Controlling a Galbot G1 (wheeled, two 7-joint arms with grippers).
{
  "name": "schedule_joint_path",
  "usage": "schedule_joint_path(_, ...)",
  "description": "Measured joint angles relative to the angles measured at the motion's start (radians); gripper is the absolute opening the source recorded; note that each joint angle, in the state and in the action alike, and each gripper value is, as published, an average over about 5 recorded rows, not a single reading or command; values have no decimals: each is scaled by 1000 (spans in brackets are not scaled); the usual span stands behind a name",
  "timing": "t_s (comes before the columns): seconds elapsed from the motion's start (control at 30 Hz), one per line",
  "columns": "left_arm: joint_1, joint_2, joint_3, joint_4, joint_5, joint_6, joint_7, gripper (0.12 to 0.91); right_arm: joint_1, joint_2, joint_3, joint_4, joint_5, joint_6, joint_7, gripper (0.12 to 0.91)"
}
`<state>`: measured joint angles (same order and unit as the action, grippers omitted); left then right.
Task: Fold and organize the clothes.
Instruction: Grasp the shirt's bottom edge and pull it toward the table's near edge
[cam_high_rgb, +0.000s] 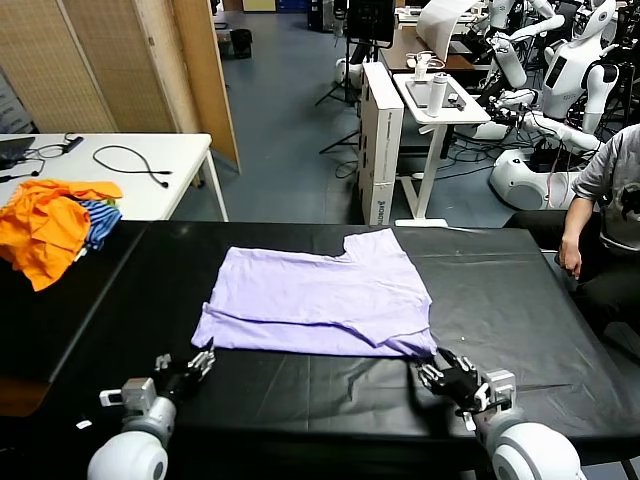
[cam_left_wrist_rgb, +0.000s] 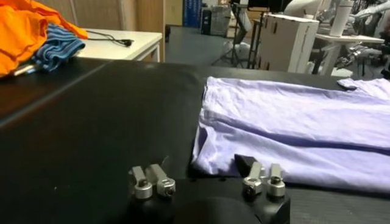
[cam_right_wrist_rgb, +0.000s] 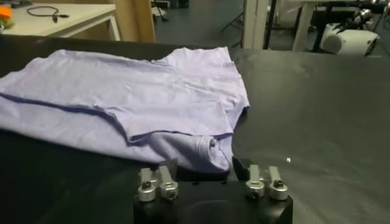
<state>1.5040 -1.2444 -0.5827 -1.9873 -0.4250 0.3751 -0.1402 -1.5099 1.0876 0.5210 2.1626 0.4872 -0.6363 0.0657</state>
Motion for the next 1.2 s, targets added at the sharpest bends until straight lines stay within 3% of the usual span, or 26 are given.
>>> schedule_joint_path(0.1, 5, 2, 2, -8, 2, 0, 0, 235, -7, -5, 0, 10, 10, -10, 9, 140)
schedule_joint_path(0.2, 13, 8, 4, -18, 9, 2, -4, 150, -22, -15, 5, 30, 29, -41, 27, 140)
schedule_joint_path(0.33, 35, 25, -6, -39, 16, 11, -19, 146, -60, -30, 21, 79, 47, -91, 50, 140)
schedule_joint_path(0.5, 89, 49, -31, -81, 27, 23, -28, 146, -117, -36, 39, 148, 47, -99, 65, 140)
schedule_joint_path(0.93, 338, 49, -81, -234, 71, 55, -38, 146, -263, -26, 46, 254, -12, -100, 57, 140)
schedule_joint_path(1.2, 395, 45, -100, -264, 74, 57, -45, 146, -316, -20, 41, 269, -38, -100, 58, 140)
